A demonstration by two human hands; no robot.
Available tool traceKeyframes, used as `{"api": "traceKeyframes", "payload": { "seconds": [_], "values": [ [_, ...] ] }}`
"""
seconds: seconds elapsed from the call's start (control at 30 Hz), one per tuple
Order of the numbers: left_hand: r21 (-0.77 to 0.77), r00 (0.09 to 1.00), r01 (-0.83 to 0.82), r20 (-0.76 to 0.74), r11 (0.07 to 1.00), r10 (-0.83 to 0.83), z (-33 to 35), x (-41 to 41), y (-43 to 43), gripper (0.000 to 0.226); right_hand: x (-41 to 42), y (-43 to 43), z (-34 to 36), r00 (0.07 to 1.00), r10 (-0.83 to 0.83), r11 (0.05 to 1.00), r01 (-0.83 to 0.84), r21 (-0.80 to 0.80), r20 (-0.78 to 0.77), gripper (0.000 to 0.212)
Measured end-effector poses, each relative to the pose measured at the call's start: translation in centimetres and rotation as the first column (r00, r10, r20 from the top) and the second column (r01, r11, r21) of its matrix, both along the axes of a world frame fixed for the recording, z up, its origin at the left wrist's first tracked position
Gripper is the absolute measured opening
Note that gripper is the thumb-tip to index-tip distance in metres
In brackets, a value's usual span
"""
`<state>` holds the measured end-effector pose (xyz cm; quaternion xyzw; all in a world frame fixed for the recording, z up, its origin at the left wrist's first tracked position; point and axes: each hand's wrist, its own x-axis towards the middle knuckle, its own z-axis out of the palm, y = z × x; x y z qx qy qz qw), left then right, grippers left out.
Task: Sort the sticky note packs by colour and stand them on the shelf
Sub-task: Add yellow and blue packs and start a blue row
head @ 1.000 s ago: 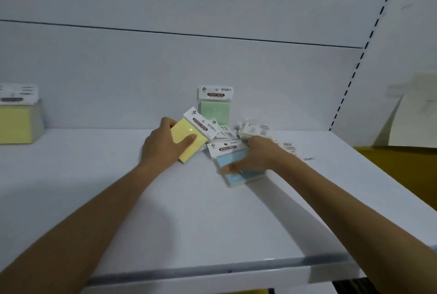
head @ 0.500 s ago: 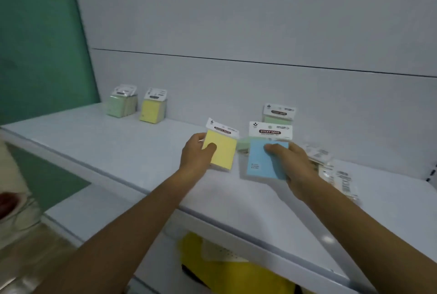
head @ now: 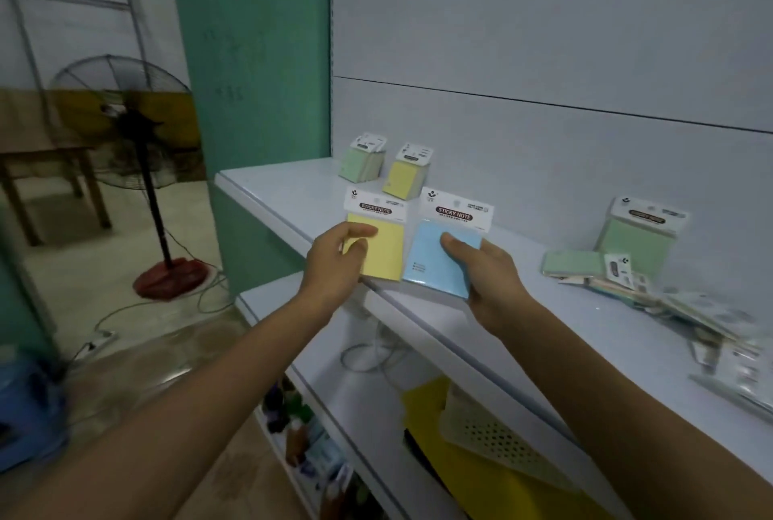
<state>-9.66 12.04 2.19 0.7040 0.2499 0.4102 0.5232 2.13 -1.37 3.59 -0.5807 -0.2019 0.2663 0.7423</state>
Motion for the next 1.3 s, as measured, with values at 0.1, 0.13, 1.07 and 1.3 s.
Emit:
{"api": "traceKeyframes", "payload": {
  "seconds": [0.1,0.13,1.07,1.3],
  "values": [
    [-0.041,0.999,-0.038,0.03,0.998,0.04,0.3,-1.5,1.1,0.024,-0.8,2.0,-0.2,0.999,0.028,1.0,-0.028,-0.006,0.022,0.019],
    [-0.038,0.998,-0.05,0.028,0.998,0.051,0.4,-1.9,1.5,0.023,-0.9,2.7,-0.2,0.999,0.028,1.0,-0.028,-0.006,0.019,0.021],
    [0.209,0.944,0.291,-0.221,0.934,-0.245,-1.0,7.3,24.0,0.046,4.4,17.5,-1.8,0.783,-0.273,0.757,0.533,-0.378,0.559,0.033],
    [0.204,0.888,0.381,-0.353,0.902,-0.295,-1.4,15.4,24.6,0.046,9.9,15.5,-1.2,0.77,-0.578,0.722,0.637,-0.272,0.269,0.029]
  ]
}}
